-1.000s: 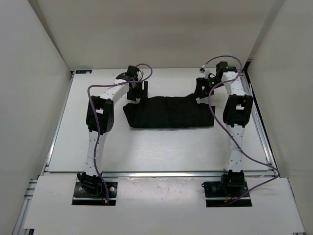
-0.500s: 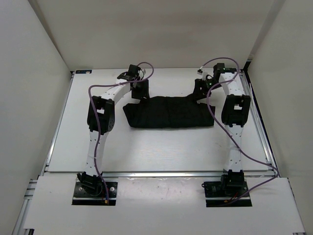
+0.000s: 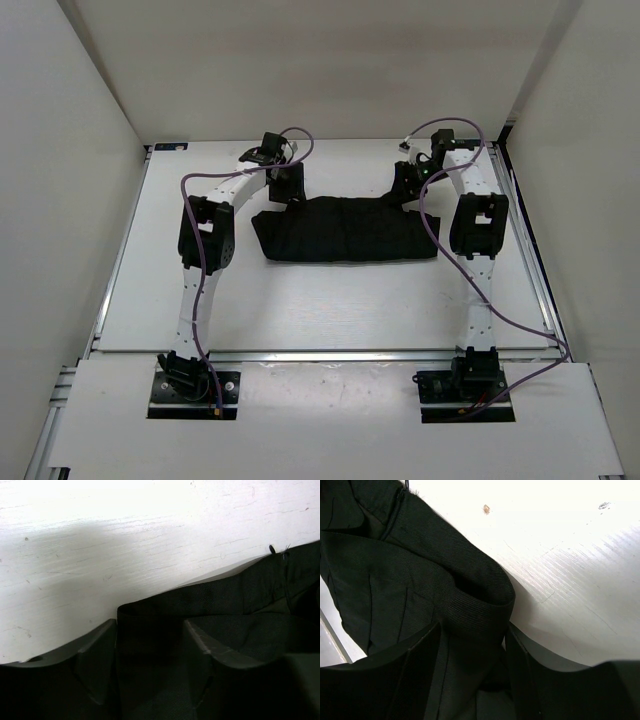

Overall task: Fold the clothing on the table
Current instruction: Fold the skirt

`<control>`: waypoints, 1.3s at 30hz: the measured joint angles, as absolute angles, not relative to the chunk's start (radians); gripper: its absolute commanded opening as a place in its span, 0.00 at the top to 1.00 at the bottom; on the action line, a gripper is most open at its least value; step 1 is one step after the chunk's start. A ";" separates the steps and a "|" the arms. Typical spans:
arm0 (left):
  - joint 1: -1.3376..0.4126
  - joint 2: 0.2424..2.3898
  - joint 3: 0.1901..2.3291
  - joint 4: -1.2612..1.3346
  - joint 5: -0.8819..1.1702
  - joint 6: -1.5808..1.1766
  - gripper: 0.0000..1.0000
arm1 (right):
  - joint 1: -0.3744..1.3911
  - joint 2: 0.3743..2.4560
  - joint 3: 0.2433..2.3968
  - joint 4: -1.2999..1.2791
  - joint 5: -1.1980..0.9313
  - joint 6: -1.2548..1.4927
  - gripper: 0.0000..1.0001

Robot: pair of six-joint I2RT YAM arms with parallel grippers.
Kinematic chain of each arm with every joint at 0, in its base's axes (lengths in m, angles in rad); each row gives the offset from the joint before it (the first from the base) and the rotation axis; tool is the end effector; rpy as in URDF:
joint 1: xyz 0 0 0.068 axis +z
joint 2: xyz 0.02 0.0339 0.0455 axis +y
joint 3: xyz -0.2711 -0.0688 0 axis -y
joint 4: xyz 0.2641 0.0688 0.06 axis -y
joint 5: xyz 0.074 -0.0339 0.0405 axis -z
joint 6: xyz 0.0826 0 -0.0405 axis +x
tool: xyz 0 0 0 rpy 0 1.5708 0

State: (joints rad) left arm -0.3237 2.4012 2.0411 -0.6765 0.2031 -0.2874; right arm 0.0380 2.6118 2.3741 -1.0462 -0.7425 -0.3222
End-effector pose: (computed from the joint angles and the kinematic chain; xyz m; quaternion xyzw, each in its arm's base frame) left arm 0.5325 -0.1962 0.1261 0.0442 0.9589 -0.1722 0.2210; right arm 0.5604 0.0772 0.1173 -0.2162 0.8981 0.3366 0.1827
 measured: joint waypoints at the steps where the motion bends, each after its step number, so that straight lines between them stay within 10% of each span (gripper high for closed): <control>1: -0.323 2.402 2.040 -0.676 0.204 -0.287 0.33 | 0.038 2.614 2.374 -1.045 -0.742 -0.321 0.41; 11: -0.311 2.387 1.990 -0.642 0.220 -0.288 0.34 | 0.036 2.621 2.374 -1.045 -0.738 -0.317 0.49; 21: -0.310 2.385 1.967 -0.629 0.225 -0.297 0.94 | 0.035 2.625 2.375 -1.045 -0.735 -0.295 0.98; 39: -0.372 2.001 1.620 -0.423 0.221 -0.308 0.94 | 0.013 2.557 2.469 -1.232 -0.725 -0.303 1.00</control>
